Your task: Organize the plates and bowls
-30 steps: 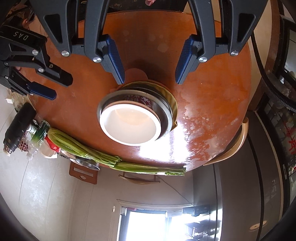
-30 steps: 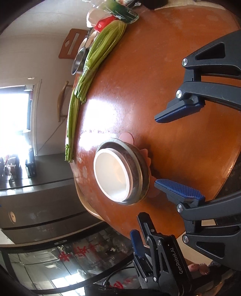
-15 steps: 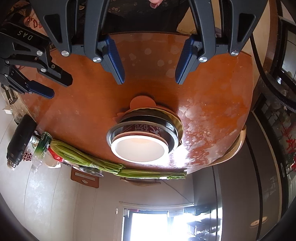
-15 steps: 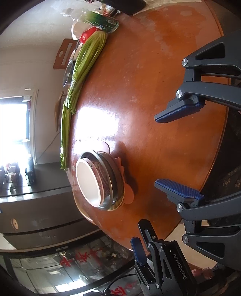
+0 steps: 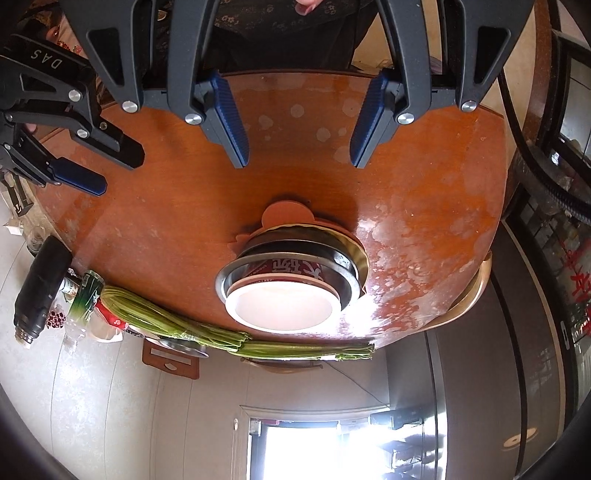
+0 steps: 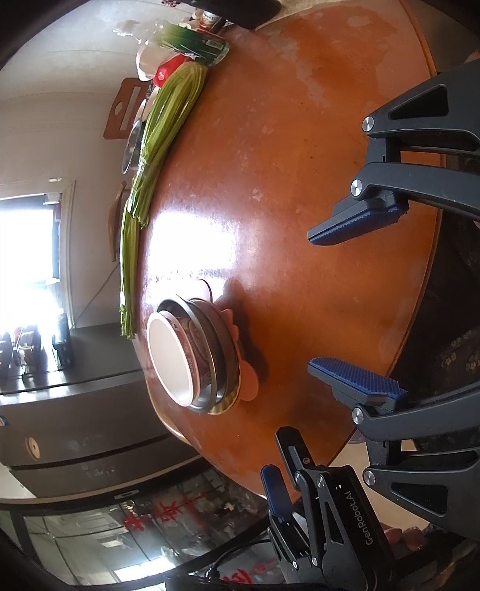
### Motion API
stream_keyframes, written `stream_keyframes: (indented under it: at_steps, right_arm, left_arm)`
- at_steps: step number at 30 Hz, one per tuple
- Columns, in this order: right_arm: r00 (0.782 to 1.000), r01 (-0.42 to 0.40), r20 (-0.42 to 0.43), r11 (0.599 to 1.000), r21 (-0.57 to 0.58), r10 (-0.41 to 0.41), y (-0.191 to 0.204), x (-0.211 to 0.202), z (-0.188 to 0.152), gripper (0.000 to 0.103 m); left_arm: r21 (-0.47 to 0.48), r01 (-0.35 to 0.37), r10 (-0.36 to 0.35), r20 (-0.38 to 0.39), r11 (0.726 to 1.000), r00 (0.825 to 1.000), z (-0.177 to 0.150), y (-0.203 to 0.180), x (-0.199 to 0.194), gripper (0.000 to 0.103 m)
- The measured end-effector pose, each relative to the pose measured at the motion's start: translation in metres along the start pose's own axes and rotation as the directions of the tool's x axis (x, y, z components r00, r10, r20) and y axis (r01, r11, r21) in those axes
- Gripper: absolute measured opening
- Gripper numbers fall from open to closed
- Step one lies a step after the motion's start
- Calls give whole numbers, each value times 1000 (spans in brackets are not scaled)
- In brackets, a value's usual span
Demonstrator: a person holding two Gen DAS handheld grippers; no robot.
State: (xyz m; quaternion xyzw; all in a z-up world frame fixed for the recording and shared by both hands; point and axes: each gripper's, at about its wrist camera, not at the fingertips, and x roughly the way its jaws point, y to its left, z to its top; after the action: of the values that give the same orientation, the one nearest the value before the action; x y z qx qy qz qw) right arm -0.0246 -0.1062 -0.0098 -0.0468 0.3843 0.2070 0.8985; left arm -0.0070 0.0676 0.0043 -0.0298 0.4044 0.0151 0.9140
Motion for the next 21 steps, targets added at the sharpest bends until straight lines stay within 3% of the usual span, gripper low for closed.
stream_keyframes:
  at_steps: [21]
  right_arm:
    - [1000, 8, -10, 1000, 18, -7, -1, 2, -9, 65]
  left_arm:
    - [10, 0, 0, -5, 1000, 1000, -8, 1, 2, 57]
